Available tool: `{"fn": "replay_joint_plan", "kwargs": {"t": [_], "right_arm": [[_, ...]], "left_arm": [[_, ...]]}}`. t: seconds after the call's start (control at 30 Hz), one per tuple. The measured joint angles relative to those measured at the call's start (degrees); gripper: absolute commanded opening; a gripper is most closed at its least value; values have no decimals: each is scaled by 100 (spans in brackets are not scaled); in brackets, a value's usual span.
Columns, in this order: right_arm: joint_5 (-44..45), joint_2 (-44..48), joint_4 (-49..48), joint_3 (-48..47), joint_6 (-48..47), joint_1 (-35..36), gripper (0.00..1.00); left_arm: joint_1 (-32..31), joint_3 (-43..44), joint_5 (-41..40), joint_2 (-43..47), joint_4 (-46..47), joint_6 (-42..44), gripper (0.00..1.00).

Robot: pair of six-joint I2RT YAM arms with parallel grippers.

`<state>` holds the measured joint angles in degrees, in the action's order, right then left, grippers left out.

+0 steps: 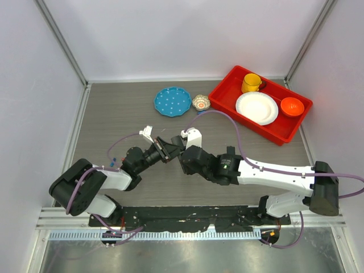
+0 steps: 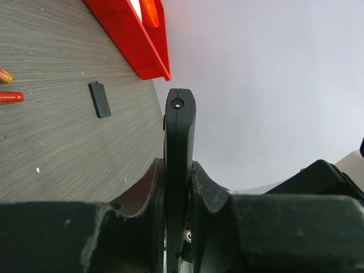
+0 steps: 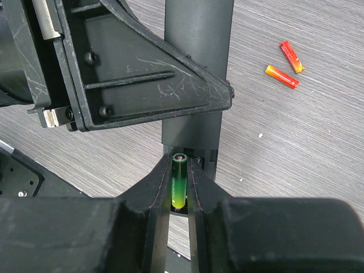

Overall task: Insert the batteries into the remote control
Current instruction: Load the battery into the remote control.

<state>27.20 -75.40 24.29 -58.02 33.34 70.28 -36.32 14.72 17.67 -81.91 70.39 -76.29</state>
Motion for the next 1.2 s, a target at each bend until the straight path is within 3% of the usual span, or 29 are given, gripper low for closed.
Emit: {"fn": "replay_joint_plan", "kwargs": {"t": [1.2], "right_arm": [[227, -116, 640, -586, 131, 50, 43]], "left_arm": [[-22, -7, -168, 37, 317, -127, 0]]}}
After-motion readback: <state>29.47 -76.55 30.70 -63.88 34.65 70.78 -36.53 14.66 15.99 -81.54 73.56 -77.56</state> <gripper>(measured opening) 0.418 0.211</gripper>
